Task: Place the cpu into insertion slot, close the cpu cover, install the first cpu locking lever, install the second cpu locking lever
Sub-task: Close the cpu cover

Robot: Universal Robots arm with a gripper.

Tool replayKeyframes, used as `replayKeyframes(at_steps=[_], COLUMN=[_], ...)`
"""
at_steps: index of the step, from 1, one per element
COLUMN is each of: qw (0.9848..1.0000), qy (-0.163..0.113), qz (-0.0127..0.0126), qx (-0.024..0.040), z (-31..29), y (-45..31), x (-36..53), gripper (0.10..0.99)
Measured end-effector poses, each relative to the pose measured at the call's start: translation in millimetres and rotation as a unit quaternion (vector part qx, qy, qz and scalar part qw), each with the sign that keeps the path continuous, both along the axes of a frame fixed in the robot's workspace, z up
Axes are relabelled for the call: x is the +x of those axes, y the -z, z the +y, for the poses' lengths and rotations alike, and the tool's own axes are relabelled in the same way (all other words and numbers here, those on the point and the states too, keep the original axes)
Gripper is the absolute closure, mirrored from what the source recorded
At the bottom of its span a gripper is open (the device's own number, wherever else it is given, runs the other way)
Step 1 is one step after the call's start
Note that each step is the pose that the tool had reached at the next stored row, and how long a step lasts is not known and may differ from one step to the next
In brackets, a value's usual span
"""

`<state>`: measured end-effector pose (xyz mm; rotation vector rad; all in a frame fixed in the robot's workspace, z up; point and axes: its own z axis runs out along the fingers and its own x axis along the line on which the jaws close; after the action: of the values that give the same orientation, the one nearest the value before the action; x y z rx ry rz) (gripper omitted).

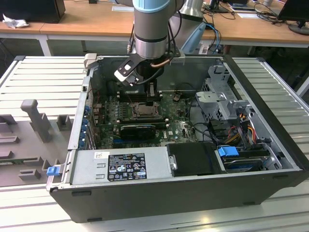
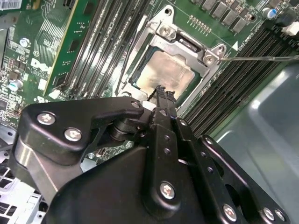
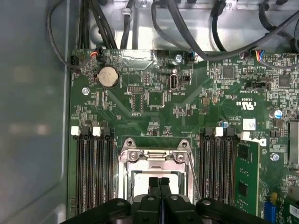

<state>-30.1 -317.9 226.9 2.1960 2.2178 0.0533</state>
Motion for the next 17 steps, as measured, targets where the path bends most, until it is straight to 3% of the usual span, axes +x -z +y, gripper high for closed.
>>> replayKeyframes(at_steps=[17], qw=[1.0], qy=[0.0], qz=[0.0], qx=[0.0], z=[0.0], y=[0.0], x=[-8.3], gripper=[0.98])
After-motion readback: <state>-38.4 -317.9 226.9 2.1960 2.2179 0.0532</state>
